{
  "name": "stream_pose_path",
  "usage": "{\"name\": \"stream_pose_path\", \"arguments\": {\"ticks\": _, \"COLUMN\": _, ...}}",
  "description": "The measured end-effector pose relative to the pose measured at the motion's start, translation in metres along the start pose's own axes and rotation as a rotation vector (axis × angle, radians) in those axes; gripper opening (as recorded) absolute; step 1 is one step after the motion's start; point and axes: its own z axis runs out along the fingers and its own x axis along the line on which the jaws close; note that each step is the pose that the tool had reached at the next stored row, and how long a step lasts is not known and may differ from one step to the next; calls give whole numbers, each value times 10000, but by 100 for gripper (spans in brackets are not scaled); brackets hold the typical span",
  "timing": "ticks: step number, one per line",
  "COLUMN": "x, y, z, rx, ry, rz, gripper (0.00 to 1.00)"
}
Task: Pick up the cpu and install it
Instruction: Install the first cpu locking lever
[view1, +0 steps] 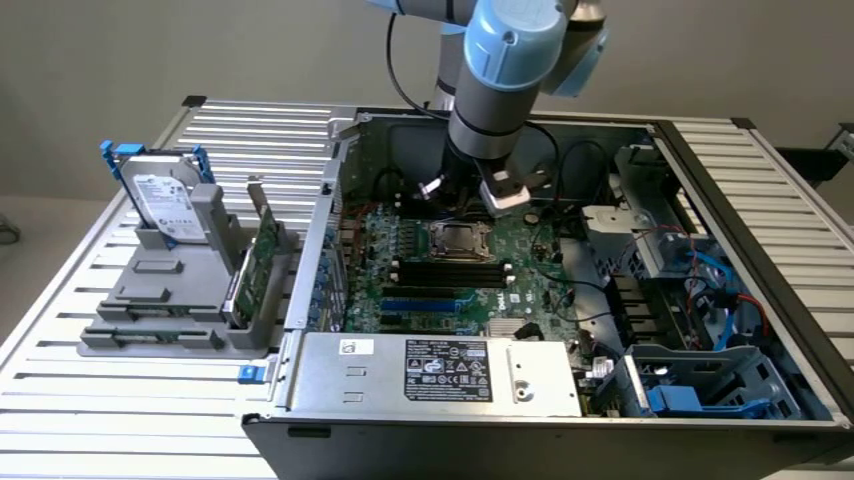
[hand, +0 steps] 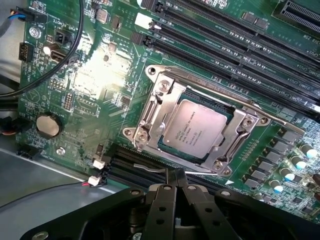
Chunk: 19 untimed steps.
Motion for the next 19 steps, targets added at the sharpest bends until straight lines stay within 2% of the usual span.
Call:
{"name": "stream_pose_path", "arguments": {"ticks": 6, "x": 3, "y": 2, "z": 1, "rx": 10, "ry": -18, "rz": 31, "gripper": 11}}
{"name": "stream_pose_path", "arguments": {"ticks": 15, "x": 8, "y": -9, "z": 4, "rx": 46, "ry": -156, "rz": 79, "gripper": 11}}
{"name": "stream_pose_path", "arguments": {"ticks": 19, "x": 16, "y": -27, "z": 13, "rx": 52, "ry": -175, "rz": 86, "gripper": 11}}
